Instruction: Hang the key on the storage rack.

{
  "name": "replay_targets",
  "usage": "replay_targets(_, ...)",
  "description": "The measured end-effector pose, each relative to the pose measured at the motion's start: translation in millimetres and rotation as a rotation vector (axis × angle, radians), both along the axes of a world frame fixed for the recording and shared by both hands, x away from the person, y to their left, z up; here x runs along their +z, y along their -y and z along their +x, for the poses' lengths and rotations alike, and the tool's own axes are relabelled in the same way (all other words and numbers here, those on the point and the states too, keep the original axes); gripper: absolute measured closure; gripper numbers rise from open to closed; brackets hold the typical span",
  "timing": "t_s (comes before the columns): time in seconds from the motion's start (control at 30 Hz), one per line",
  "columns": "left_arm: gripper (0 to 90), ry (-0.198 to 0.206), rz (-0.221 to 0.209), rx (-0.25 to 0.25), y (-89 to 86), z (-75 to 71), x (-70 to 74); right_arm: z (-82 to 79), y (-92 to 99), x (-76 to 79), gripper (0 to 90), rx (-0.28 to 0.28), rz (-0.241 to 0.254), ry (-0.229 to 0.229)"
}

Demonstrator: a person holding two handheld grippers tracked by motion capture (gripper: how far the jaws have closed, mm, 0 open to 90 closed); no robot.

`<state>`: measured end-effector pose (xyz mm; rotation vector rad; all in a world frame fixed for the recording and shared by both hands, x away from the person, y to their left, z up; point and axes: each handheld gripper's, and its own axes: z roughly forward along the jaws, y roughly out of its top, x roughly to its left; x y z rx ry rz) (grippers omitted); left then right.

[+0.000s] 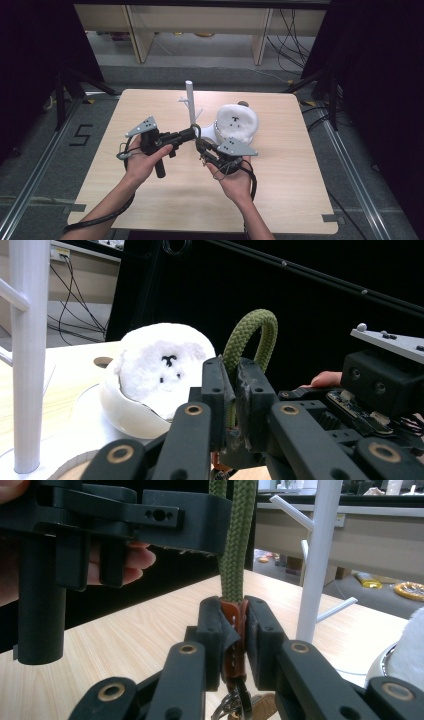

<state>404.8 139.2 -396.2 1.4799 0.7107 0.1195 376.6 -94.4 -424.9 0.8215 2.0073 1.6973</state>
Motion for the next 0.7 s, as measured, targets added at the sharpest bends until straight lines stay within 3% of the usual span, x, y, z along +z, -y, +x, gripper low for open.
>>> replay_targets(0.07, 83.5, 0.008, 0.008, 0.003, -0.2, -0.8, 1.6, 1.0, 0.3, 0.5, 79.3, 0.000, -0.011, 0.026)
replay_targets(0.1, 83.6, 0.010, 0.011, 0.006, -0.1, -1.4, 2.2, 0.5, -1.2, 0.5, 79.2, 0.007, 0.001, 0.008)
replay_targets(0.13, 83.7, 0.015, 0.011, 0.005, 0.2, -1.9, 2.8, 1.4, -0.2, 1.1, 79.1, 0.000, -0.014, 0.030)
replay_targets(0.23, 84.0, 0.035, 0.042, 0.014, 0.8, -3.1, 4.7, 2.1, -1.1, 1.9, 76.7, 0.007, -0.016, 0.030)
replay_targets(0.3, 84.1, 0.049, 0.051, 0.022, 0.4, -3.2, 5.4, -1.1, -1.1, 3.3, 74.1, -0.001, -0.004, -0.002)
replay_targets(0.43, 84.1, 0.078, 0.072, 0.051, -2.7, -2.3, 6.9, 0.3, 0.7, 4.8, 68.8, 0.006, -0.022, 0.022)
replay_targets(0.63, 84.1, 0.102, 0.108, 0.092, -10.6, -0.2, 8.9, -2.6, 7.0, 5.7, 64.2, -0.019, -0.040, 0.008)
replay_targets(0.7, 84.0, 0.106, 0.117, 0.108, -13.5, 0.9, 9.7, -2.3, 10.7, 5.6, 62.1, -0.042, -0.060, 0.028)
